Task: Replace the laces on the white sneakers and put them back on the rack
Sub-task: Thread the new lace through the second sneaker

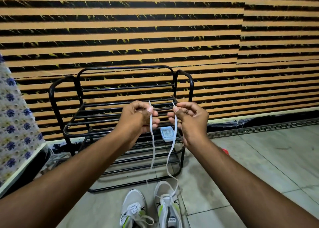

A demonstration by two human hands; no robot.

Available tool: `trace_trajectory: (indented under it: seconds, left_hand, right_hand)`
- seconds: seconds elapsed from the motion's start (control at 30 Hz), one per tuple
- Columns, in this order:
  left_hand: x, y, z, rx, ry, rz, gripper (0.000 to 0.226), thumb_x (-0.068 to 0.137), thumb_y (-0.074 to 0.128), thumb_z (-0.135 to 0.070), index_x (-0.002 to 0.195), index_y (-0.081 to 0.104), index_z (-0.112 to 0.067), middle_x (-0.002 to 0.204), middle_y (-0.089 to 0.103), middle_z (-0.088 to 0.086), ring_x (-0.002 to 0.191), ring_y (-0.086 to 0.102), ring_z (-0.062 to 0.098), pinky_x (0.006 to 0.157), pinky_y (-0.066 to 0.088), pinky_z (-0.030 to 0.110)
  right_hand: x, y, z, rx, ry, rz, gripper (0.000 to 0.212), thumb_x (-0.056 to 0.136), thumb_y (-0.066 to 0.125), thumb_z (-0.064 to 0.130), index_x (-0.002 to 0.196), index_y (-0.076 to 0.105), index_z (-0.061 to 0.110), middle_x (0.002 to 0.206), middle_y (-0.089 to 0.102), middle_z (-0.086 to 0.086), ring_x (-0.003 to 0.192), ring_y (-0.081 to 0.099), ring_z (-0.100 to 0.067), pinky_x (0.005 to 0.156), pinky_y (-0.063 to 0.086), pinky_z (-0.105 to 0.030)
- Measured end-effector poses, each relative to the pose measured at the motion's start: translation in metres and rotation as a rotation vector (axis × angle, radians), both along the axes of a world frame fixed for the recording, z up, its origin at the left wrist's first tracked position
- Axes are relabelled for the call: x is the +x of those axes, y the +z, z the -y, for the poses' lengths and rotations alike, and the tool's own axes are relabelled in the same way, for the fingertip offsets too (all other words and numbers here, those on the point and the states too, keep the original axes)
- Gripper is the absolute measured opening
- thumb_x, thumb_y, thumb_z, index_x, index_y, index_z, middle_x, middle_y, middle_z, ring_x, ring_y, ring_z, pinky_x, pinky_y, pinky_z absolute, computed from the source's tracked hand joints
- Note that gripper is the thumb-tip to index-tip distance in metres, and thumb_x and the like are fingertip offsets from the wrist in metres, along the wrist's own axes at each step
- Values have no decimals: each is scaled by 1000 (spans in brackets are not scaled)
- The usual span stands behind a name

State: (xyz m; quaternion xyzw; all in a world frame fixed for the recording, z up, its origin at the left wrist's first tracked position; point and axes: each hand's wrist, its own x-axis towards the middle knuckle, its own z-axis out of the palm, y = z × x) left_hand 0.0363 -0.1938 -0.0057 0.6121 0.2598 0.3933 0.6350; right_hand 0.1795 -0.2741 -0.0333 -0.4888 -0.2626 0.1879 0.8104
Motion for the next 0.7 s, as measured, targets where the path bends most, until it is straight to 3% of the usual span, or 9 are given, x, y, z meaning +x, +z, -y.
trace_trajectory:
  seconds: [0.17, 0.23, 0.33, 0.4, 0.53, 0.7]
  left_hand:
    - [4, -60, -20, 101, 21, -242, 4, 99, 68, -13, 99, 68, -9, 85, 75, 5, 63, 61, 13, 56, 46, 28]
    - [6, -93, -27, 85, 27, -313, 4, 97, 71, -11, 93, 70, -12, 82, 75, 7, 59, 59, 13, 51, 41, 24]
    - [6, -148, -36, 63, 5, -433, 5, 93, 72, -4, 88, 71, -7, 73, 69, 11, 56, 58, 13, 49, 35, 24]
    - [5, -185, -41, 41, -33, -509, 6, 92, 74, -5, 86, 72, -6, 68, 68, 7, 55, 60, 14, 49, 35, 25]
    - [6, -255, -50, 52, -105, -663, 14, 89, 74, 1, 79, 73, -8, 64, 69, 1, 57, 63, 14, 50, 45, 23]
    - [11, -318, -52, 198, -150, -714, 21, 77, 78, -3, 68, 68, -19, 60, 67, -11, 59, 60, 1, 68, 48, 27]
  right_hand:
    - [23, -49, -7, -134, -67, 151, 4, 90, 73, 0, 93, 71, 1, 75, 68, -15, 55, 62, -15, 46, 48, -24]
    - [31, -74, -12, -191, -77, 201, 3, 88, 73, -1, 90, 72, 0, 78, 71, -14, 57, 59, -12, 50, 48, -23]
    - [38, -111, -19, -274, -85, 267, 4, 85, 75, -3, 86, 75, 0, 85, 76, -12, 72, 66, -10, 72, 56, -26]
    - [41, -137, -21, -319, -63, 291, 4, 84, 76, -3, 86, 75, 0, 86, 76, -11, 76, 68, -9, 77, 56, -23]
    - [45, -192, -25, -412, 4, 287, 7, 83, 77, -2, 82, 75, 4, 74, 73, -3, 67, 65, -8, 69, 53, -19]
    - [43, -248, -23, -491, 95, 280, 11, 82, 77, -4, 80, 75, 6, 61, 67, 11, 56, 58, -1, 62, 46, -18]
